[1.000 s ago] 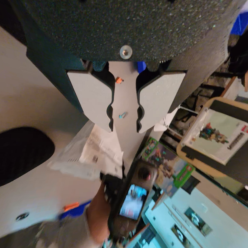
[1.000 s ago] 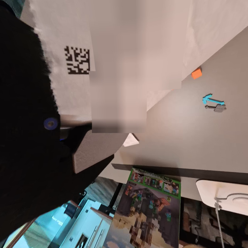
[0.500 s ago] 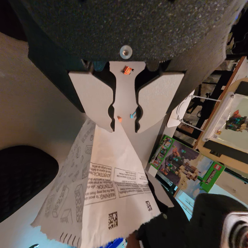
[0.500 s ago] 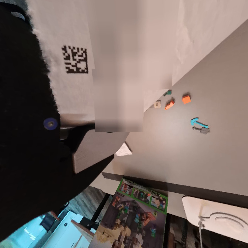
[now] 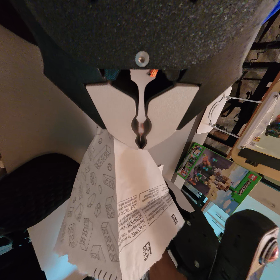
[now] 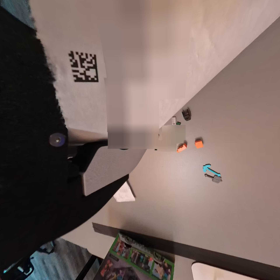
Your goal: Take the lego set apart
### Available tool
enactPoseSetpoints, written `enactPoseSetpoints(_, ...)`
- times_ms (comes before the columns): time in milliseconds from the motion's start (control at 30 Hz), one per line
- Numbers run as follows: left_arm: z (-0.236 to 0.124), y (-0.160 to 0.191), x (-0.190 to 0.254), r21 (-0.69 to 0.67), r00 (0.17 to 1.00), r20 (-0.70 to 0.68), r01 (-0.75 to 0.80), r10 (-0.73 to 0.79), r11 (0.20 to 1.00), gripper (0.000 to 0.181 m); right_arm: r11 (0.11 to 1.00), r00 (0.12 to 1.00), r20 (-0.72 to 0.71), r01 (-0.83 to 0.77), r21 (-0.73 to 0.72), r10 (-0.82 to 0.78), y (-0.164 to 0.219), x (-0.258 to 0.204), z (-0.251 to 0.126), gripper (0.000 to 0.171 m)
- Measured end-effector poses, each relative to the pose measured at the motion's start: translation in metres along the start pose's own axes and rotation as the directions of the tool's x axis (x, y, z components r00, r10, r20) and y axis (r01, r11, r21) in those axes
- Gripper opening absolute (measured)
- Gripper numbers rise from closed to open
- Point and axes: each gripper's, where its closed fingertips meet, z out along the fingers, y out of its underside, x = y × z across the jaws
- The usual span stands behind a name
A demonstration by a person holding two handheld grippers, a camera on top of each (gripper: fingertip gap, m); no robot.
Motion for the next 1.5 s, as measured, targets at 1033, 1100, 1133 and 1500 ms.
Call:
enactPoseSetpoints(1033,-0.007,-0.010,0.012,0.082,0.984,-0.106,0.155,-0.146,0.984,0.008,0.996,0.980,0.188,-0.052,-0.075,0.065,0.022,-0.002,0.023,0.000)
enactPoseSetpoints(1100,-0.006,-0.009,0.015,0.071,0.985,-0.112,0.138,-0.130,0.988,0.007,0.996,0.980,0.189,-0.050,-0.080,0.064,0.021,-0.002,0.024,0.000)
enactPoseSetpoints(1133,-0.005,-0.009,0.017,0.069,0.985,-0.118,0.137,-0.128,0.988,0.007,0.995,0.978,0.197,-0.054,-0.080,0.069,0.020,-0.003,0.024,0.000)
enactPoseSetpoints(1500,-0.003,-0.007,0.017,0.064,0.979,-0.112,0.175,-0.168,0.982,0.000,0.995,0.977,0.192,-0.091,-0.042,0.098,0.020,-0.005,0.019,0.000)
